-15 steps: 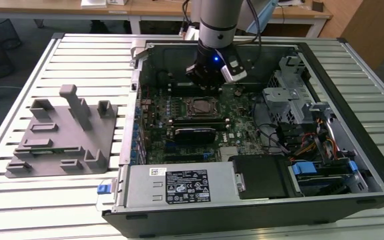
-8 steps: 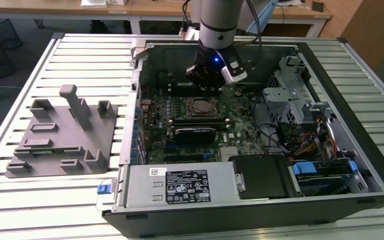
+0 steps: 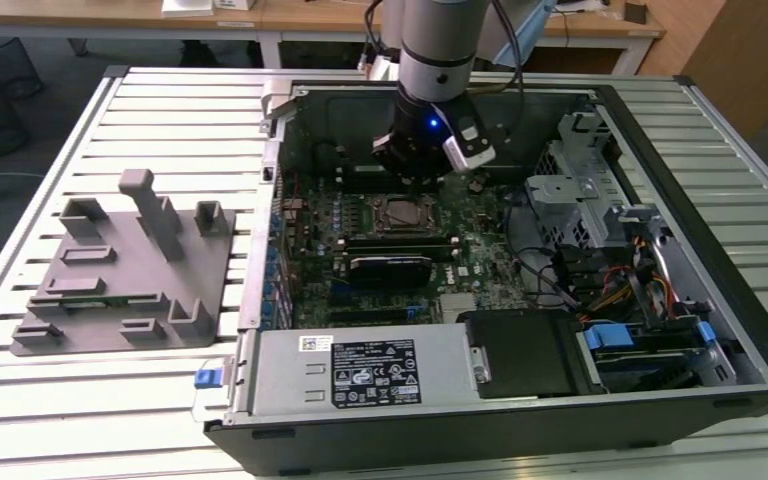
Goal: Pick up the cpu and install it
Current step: 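Install the second cpu locking lever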
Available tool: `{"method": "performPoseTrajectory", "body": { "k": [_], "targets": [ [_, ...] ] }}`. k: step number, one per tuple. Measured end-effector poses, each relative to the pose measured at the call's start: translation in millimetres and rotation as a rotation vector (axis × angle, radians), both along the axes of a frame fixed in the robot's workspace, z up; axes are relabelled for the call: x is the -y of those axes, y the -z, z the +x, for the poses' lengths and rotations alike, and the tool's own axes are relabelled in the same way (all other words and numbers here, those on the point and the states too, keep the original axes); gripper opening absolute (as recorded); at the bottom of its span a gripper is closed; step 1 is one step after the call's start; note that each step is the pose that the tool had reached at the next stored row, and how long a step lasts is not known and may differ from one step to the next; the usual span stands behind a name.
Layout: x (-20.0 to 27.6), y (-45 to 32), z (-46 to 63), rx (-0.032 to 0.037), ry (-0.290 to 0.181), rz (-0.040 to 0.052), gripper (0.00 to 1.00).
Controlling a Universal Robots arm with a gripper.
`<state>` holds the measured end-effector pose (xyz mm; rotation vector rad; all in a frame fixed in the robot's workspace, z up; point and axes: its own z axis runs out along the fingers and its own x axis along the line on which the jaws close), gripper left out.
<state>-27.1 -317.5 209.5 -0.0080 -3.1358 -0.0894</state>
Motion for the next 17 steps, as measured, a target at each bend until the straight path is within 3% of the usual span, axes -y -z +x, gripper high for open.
{"method": "performPoseTrajectory", "body": {
  "k": [8, 17],
  "targets": [
    [1.8, -3.6, 0.0, 0.0, 0.0, 0.0, 0.11],
    [1.8, -29.4, 0.0, -0.0001, 0.0, -0.0002, 0.11]
  ]
}}
